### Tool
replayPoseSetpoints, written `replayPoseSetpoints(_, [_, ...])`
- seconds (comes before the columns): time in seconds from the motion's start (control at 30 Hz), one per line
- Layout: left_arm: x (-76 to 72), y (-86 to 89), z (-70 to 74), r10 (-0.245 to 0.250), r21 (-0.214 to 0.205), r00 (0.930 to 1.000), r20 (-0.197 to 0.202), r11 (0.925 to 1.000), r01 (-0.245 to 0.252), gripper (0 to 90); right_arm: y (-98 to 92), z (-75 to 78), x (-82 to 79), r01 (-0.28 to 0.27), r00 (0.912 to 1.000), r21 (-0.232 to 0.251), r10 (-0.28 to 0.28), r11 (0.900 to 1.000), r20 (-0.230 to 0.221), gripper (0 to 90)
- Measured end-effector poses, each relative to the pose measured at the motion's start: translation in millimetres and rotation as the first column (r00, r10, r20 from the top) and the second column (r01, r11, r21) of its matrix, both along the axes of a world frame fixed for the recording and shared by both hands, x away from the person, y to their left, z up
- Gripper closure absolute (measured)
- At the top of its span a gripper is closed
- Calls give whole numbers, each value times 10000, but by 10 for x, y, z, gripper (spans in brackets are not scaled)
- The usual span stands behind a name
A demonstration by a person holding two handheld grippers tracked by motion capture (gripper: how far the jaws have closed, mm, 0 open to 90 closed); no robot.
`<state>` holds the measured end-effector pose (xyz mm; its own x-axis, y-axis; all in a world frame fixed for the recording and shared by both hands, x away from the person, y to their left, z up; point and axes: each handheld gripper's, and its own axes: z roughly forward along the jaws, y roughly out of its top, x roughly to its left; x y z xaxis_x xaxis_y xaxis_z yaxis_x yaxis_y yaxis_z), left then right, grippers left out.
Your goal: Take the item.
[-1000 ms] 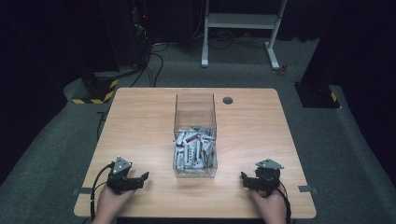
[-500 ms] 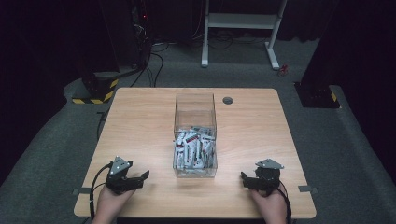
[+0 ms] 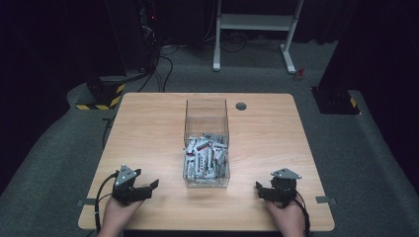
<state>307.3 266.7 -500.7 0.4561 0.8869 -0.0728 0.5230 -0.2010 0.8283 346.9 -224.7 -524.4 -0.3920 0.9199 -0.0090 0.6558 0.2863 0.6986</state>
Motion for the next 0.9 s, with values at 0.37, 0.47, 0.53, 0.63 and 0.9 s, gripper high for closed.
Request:
replayPoseSetpoints(0.37, [-19,-28,61,-69,-267,9997,236,9996,75,176,2,-1,-2,37,10000,39,-37,10000,-29,103])
replayPoseSetpoints(0.47, [-19,-33,74,-80,-276,9995,300,9996,88,176,3,-2,-2,40,10000,39,-40,10000,-28,103])
replayPoseSetpoints(0.53, [-20,-37,80,-111,-293,9994,324,9995,120,176,2,-2,-2,34,10000,33,-34,10000,-16,103])
replayPoseSetpoints(0.63, [-28,-61,81,-175,-274,9993,326,9995,184,178,2,-2,-2,34,10000,33,-34,10000,-15,103])
replayPoseSetpoints(0.9, [-43,-159,132,-528,-265,9974,484,9982,541,181,2,-2,-3,-3,10000,14,3,10000,27,109])
